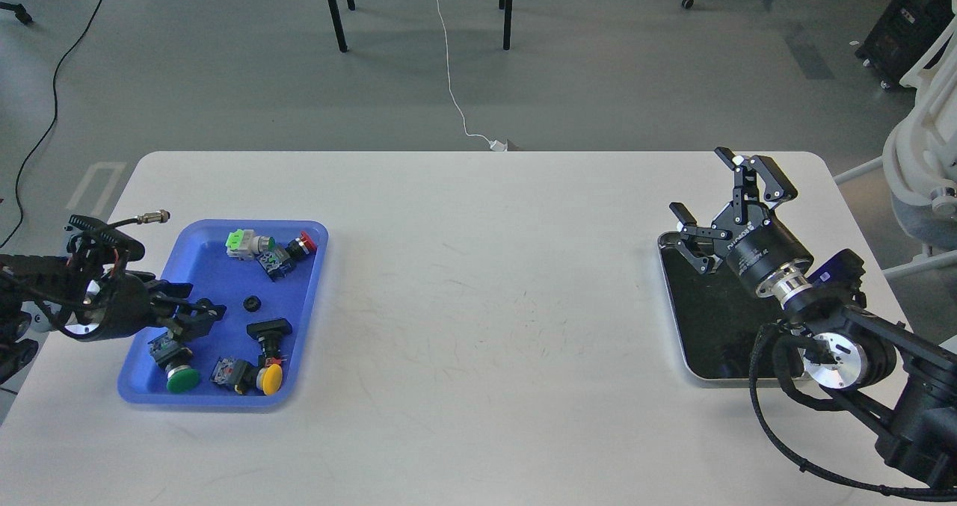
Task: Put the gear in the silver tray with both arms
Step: 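Close the left gripper on the small black gear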
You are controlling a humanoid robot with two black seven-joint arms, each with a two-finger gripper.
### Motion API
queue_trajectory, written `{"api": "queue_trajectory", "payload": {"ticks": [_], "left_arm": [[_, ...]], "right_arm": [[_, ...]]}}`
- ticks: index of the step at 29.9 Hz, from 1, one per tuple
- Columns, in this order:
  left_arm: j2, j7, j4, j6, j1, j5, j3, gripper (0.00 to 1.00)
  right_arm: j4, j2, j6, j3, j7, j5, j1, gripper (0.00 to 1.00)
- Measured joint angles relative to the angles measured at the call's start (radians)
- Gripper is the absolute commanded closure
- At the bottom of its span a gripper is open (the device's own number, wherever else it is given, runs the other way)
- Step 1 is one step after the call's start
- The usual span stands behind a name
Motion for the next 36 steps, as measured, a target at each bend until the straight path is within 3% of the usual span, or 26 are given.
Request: {"api": "queue_trajectory", "payload": {"ticks": [4,7,9,16,28,36], "left_arm": [[-0.01,0.0,0.017,0.0,0.0,0.001,0.0,0.45],[-0.019,0.0,0.028,0.0,0.0,0.001,0.006,0.57],[-0.022,0.0,0.034,0.0,0.0,0.001,0.01,0.7],[-0.023,-0.001,0.039,0.004,-0.001,0.014,0.013,0.9],[-0.008,0.001,0.013,0.025,-0.058,0.006,0.009,0.9],[0.038,0.0,-0.176,0.013,-0.193,-0.003,0.011,0.9]], "right_arm": [[0.0,0.0,0.0,0.0,0.0,0.0,0.0,0.01],[0.0,0.0,0.0,0.0,0.0,0.0,0.0,0.01],[0.0,0.0,0.0,0.0,0.0,0.0,0.0,0.01],[0.002,0.0,0.0,0.001,0.0,0.0,0.001,0.01],[0.002,0.0,0.0,0.001,0.0,0.0,0.0,0.01],[0.0,0.0,0.0,0.004,0.0,0.0,0.003,0.01]]}}
